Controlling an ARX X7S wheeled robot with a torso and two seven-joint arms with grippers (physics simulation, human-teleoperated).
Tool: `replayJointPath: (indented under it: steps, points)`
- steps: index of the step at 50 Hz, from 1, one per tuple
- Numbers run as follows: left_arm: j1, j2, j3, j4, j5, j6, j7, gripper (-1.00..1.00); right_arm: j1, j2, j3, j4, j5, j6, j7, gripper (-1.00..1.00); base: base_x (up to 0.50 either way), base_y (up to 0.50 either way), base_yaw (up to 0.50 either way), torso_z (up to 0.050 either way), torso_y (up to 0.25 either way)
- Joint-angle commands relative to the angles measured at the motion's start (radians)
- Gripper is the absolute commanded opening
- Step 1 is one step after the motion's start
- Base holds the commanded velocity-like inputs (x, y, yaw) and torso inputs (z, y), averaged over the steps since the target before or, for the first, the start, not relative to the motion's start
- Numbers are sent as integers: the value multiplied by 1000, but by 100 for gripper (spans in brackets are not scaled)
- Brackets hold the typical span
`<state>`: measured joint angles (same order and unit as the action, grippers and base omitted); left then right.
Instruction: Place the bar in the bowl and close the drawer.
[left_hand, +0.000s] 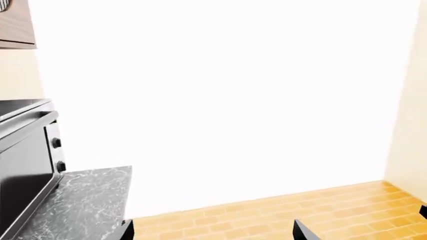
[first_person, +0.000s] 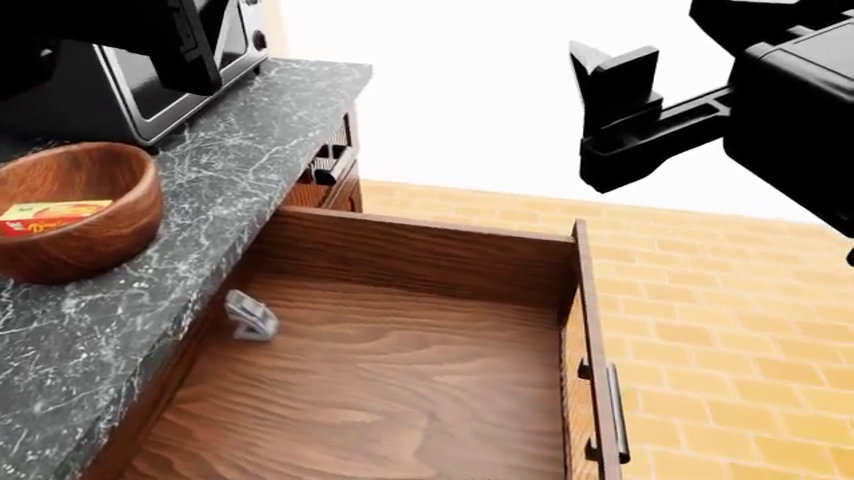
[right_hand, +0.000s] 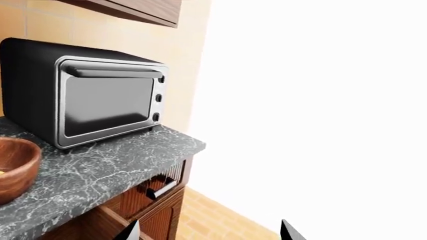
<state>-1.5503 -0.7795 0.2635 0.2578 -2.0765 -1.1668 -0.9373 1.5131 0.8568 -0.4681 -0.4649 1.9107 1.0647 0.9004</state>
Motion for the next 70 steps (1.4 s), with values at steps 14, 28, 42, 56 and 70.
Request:
replayJointPath:
  steps: [14,28,42,56,70]
  points:
    - [5,-8,6,-2,9,8,14,100,-18,-1,-11,27,-1,-20,6,100,-8,63,-492,0,0]
    - [31,-18,13,-15,22,4,35,100,-60,85,2,96,-18,-23,5,100,0,0,0,0,0]
    - [38,-11,21,-22,42,6,52,100,-185,164,-57,311,-186,12,-155,100,0,0,0,0,0]
    - [38,-3,35,-23,52,5,60,100,-537,253,-20,461,-258,-213,-465,100,0,0,0,0,0]
    - [48,7,47,-26,70,8,72,100,-866,247,7,616,-279,-452,-805,100,0,0,0,0,0]
